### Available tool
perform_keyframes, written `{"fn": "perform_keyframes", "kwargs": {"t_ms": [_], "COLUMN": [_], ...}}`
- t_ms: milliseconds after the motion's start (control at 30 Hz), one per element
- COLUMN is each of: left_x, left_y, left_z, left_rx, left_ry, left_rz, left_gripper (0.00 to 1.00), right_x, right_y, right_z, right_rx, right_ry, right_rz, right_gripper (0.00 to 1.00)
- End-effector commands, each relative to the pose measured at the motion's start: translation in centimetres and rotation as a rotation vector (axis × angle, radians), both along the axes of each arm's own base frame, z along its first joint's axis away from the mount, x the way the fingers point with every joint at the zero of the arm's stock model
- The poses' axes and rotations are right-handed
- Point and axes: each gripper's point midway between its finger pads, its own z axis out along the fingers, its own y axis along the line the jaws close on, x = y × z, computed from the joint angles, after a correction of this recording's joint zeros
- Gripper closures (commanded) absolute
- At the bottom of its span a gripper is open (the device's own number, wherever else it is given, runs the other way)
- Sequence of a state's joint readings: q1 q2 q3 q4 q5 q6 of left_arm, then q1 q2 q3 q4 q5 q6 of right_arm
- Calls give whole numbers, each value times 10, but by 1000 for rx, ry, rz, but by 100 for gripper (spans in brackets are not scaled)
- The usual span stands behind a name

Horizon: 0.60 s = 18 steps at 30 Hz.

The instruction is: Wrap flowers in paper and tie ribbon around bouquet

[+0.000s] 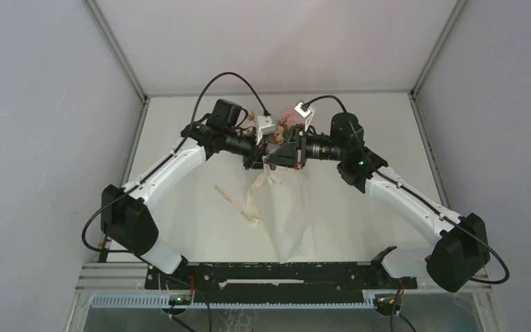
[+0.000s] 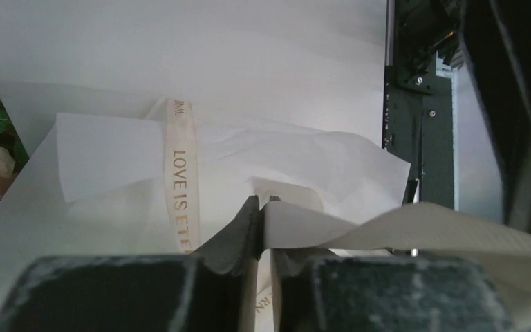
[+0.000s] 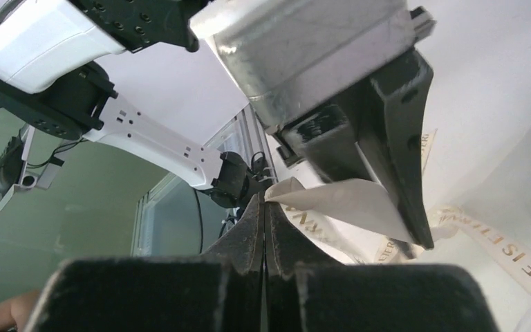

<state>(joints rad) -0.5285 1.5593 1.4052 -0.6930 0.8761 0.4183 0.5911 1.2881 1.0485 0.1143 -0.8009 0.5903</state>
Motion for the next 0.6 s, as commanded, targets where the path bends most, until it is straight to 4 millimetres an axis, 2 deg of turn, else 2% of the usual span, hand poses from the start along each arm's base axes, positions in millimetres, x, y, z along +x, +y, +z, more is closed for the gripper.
{"fn": "perform_keyframes", "kwargs": {"t_ms": [0, 33, 100, 133, 167, 267, 433, 567], "left_x": [3, 4, 7, 10, 13, 19, 17, 18], "left_y": [-8, -5, 2, 4, 5, 7, 5, 7], "left_z": [13, 13, 12, 12, 13, 16, 30, 31], "left_rx": [-61, -63, -66, -66, -70, -86, -118, -121], "left_ry": [-15, -11, 8, 16, 19, 53, 92, 115], "left_rz": [-10, 0, 32, 53, 71, 112, 143, 164], "left_gripper": [99, 100, 100, 100, 100, 100, 100, 100], "right_x": [-8, -7, -1, 9, 19, 30, 44, 57], "right_y": [-7, -14, -31, -40, -47, -48, -25, -10], "right_z": [24, 17, -1, -12, -23, -49, -58, -66], "right_rx": [9, -28, -110, -156, -202, -246, -173, -144], "right_ry": [-104, -111, -145, -153, -164, -194, -341, -379], "right_rz": [11, -11, -75, -142, -206, -257, -272, -268], "right_gripper": [100, 93, 60, 51, 46, 41, 36, 36]}}
